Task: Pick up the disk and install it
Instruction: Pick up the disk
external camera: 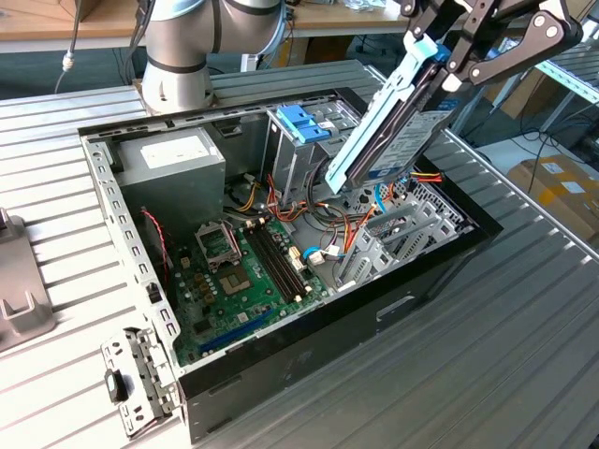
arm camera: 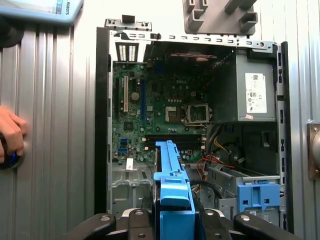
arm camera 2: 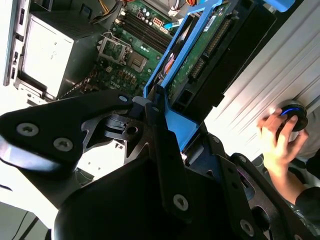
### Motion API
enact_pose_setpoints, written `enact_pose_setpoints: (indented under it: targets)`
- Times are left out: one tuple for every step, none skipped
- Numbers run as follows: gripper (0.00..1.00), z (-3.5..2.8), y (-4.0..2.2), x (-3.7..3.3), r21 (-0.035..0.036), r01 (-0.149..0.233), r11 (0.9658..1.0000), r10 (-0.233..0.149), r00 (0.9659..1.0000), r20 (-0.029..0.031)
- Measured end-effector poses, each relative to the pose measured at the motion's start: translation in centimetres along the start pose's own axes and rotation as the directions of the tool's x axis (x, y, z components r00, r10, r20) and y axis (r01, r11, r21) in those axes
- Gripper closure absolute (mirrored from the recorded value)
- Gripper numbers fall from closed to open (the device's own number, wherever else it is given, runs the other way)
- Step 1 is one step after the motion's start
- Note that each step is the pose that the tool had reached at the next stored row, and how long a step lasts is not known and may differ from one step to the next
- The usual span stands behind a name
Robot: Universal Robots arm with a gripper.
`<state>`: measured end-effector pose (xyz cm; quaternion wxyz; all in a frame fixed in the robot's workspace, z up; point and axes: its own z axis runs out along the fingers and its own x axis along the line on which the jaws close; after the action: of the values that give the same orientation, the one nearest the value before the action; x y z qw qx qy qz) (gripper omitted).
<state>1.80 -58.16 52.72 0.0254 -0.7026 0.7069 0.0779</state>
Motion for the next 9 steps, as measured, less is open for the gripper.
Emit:
enact_pose_setpoints:
  targets:
    - [0.63,-0.01,-0.03,0.09,0.0,0.0,1.0,0.0,1.0,-0.0001]
    - [0.63,-0.02,-0.04,0.15,0.0,0.0,1.0,0.0,1.0,0.0]
    - [0.63,-0.03,-0.04,0.22,0.0,0.0,1.0,0.0,1.0,-0.0001]
    - [0.63,-0.04,-0.06,0.38,0.0,0.0,1.0,0.0,1.0,0.0]
    - [0.63,-0.06,-0.08,0.55,0.0,0.0,1.0,0.0,1.0,0.0]
    - [0.63,-0.08,-0.12,0.76,0.0,0.0,1.0,0.0,1.0,-0.0001]
    - [0.63,-0.09,-0.14,0.87,0.0,0.0,1.0,0.0,1.0,-0.0001]
    - [0.63,-0.1,-0.15,0.95,0.0,0.0,1.0,0.0,1.0,0.0]
    - [0.63,-0.12,-0.18,1.08,0.0,0.0,1.0,0.0,1.0,-0.0001]
